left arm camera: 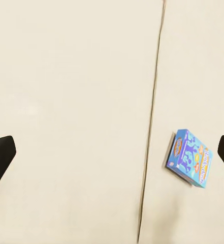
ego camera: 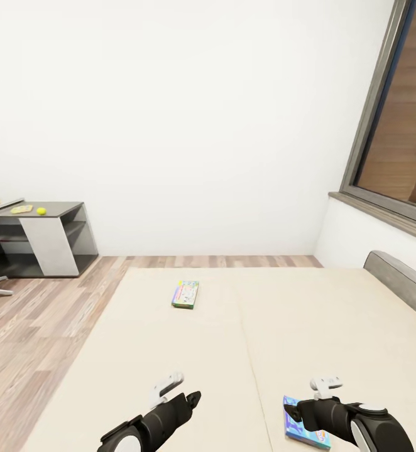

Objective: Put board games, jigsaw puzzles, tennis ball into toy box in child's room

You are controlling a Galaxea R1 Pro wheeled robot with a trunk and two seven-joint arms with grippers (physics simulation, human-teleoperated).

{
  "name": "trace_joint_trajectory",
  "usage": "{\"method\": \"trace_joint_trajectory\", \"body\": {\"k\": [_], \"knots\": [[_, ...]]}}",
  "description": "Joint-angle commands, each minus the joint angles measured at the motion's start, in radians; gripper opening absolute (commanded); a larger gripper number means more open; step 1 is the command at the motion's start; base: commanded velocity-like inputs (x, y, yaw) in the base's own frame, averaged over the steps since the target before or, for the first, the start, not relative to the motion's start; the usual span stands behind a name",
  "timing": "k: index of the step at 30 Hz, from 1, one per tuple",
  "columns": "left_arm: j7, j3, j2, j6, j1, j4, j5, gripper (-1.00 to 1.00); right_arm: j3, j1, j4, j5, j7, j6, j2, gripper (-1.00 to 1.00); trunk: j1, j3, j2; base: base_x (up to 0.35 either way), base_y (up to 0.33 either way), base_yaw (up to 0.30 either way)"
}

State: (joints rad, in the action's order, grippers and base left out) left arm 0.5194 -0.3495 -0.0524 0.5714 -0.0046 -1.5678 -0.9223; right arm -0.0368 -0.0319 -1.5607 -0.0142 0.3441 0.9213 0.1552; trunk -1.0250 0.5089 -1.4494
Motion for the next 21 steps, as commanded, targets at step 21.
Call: {"method": "trace_joint_trajectory", "body": {"k": [21], "knots": [[0.011, -0.001, -0.001, 0.001, -0.001, -0.001, -0.01, 1.0, -0.001, -0.001, -0.001, -0.001, 0.003, 0.005, 0.001, 1.0, 0.0, 0.001, -0.001, 0.0, -0.101, 0.009]]}}
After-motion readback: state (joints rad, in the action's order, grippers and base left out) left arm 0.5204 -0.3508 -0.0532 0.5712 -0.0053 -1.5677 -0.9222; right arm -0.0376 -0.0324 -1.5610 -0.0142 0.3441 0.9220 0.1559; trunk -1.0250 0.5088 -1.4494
